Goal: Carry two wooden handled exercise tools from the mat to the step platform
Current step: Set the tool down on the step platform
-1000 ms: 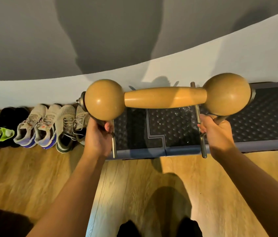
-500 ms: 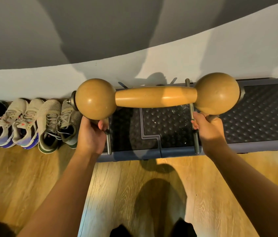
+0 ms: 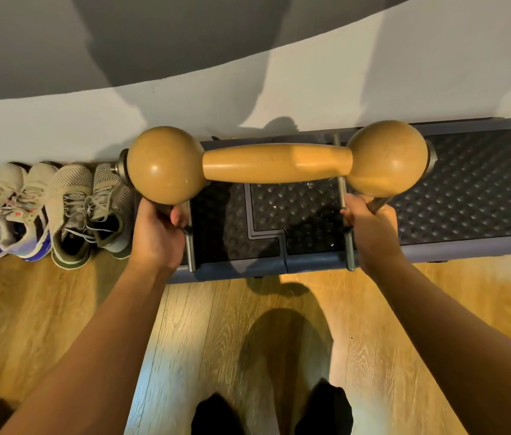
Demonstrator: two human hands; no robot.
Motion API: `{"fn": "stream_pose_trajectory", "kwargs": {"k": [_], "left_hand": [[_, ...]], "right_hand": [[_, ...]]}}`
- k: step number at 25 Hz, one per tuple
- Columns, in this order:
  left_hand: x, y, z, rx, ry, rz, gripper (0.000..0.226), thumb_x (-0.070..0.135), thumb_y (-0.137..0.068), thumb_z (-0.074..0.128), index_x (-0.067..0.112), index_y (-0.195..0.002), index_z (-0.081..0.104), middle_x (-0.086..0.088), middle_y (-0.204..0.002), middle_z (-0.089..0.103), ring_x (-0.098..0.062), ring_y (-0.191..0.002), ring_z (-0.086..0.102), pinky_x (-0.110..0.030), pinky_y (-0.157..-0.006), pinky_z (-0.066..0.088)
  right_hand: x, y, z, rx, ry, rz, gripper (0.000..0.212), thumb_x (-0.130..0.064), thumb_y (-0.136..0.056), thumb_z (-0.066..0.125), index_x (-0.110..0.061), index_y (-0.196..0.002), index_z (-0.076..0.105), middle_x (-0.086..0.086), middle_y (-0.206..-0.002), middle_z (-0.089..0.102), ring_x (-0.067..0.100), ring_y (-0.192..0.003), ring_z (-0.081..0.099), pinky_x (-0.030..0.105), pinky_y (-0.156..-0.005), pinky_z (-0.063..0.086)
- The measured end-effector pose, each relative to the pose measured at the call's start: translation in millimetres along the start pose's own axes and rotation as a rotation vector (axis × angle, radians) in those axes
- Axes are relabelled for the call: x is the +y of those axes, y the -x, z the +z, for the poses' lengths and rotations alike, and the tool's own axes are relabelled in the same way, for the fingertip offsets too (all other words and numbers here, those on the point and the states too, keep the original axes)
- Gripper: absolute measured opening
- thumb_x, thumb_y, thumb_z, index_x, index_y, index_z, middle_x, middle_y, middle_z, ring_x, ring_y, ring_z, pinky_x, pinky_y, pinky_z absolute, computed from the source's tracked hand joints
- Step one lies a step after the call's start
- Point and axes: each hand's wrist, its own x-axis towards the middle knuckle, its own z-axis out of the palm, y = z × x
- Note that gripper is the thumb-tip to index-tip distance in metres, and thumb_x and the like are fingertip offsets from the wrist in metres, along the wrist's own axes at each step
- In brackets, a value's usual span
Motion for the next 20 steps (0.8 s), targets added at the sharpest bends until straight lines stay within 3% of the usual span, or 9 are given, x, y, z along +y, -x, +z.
{"fn": "stream_pose_trajectory", "kwargs": {"k": [5,9,12,15,17,18,20], "left_hand": [[0.7,-2.4,4.8,-0.002,-0.02,-0.017,0.051,0.024,-0.107,0.032,0.026,-0.059,0.049,0.006,-0.05,0.036,-0.013,-0.054,0.024,-0.026,-0.057,0.03],[0.3,-4.3,6.6,0.088,-0.008,-0.046,0.044,0.023,-0.107,0.034,0.023,-0.064,0.045,0.005,-0.051,0.035,-0.016,-0.057,0.021,-0.028,-0.059,0.027],[0.4,-5.1,6.1,0.104,-0.063,-0.075,0.035,0.026,-0.104,0.036,0.018,-0.07,0.04,0.003,-0.054,0.037,-0.022,-0.063,0.019,-0.029,-0.062,0.029],[3.3,1.4,7.4,0.083,-0.09,-0.118,0.036,0.031,-0.105,0.035,0.016,-0.076,0.05,0.0,-0.061,0.048,-0.019,-0.068,0.043,-0.029,-0.08,0.043],[5.7,8.6,7.1,0.109,-0.202,-0.163,0.044,0.041,-0.106,0.033,0.011,-0.096,0.064,-0.004,-0.085,0.068,-0.021,-0.1,0.064,-0.036,-0.103,0.044],[6.9,13.4,6.9,0.138,-0.278,-0.205,0.053,0.049,-0.105,0.032,0.01,-0.114,0.066,-0.003,-0.107,0.073,-0.018,-0.118,0.063,-0.038,-0.11,0.04],[10.7,28.4,6.9,0.188,-0.351,-0.31,0.065,0.063,-0.105,0.028,0.021,-0.145,0.056,0.002,-0.143,0.063,-0.015,-0.138,0.052,-0.043,-0.118,0.034]], "right_hand": [[5.8,-8.4,-2.3,0.018,0.027,0.04,0.03,-0.029,-0.094,0.062,-0.009,-0.072,0.054,0.01,-0.067,0.04,0.021,-0.068,0.043,0.038,-0.073,0.04],[5.7,-15.7,-3.3,-0.018,0.071,0.034,0.043,-0.032,-0.093,0.062,-0.027,-0.054,0.044,-0.008,-0.052,0.037,0.014,-0.059,0.04,0.038,-0.07,0.039],[5.5,-19.9,-2.1,-0.017,0.095,0.04,0.054,-0.025,-0.1,0.062,-0.028,-0.048,0.049,-0.014,-0.05,0.042,0.008,-0.054,0.041,0.037,-0.068,0.038],[5.3,-18.4,-5.2,-0.009,0.205,0.002,0.045,-0.028,-0.105,0.058,-0.02,-0.061,0.06,-0.005,-0.062,0.058,0.011,-0.066,0.053,0.038,-0.074,0.044],[0.7,-17.1,-6.6,-0.011,0.321,0.001,0.035,-0.033,-0.105,0.059,-0.009,-0.082,0.07,0.006,-0.083,0.069,0.021,-0.087,0.063,0.042,-0.084,0.049],[-2.2,-15.3,-8.1,-0.002,0.379,0.018,0.029,-0.034,-0.103,0.062,-0.008,-0.095,0.071,0.008,-0.092,0.071,0.026,-0.096,0.065,0.044,-0.086,0.05],[-9.8,-5.6,-12.8,0.044,0.474,0.088,0.025,-0.031,-0.099,0.069,-0.008,-0.109,0.067,0.007,-0.099,0.069,0.032,-0.102,0.065,0.04,-0.08,0.047]]}}
